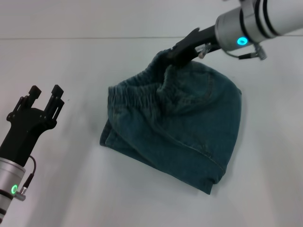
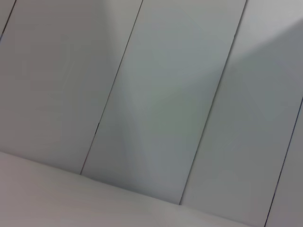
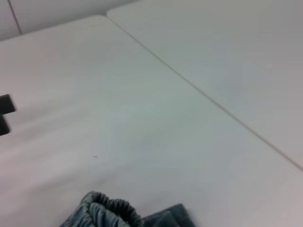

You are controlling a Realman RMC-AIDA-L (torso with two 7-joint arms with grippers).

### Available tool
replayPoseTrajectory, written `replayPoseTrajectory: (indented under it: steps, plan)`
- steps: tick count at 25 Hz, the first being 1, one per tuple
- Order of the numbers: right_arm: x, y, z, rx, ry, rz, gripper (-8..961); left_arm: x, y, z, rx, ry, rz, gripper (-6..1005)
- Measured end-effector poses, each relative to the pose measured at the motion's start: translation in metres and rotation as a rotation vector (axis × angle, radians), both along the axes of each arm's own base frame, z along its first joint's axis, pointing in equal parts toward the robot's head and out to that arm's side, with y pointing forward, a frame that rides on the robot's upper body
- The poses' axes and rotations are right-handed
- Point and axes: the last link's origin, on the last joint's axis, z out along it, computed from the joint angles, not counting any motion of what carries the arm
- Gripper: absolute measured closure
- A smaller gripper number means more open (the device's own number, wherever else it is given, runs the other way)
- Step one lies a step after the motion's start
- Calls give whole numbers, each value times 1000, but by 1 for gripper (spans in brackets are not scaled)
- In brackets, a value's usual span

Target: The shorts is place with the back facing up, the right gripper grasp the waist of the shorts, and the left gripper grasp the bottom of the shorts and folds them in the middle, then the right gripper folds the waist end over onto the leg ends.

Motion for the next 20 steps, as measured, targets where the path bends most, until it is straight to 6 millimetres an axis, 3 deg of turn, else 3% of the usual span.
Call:
replayPoseTrajectory:
  steps: [3,8,14,20]
  plan:
    - [2,-2,-11,-22,42,22,898,-2,0,-1,-6,3,10,366]
    - [6,-3,-13,10,135,-1,726,-3,0,-2,-13,10,21,366]
    - [25,-10,0,92,352,-26,595,-6,0,-2,-15,9,38,367]
    - [54,-39,21,69,521,-20,435,-11,-4,2,-38,-6,33,367]
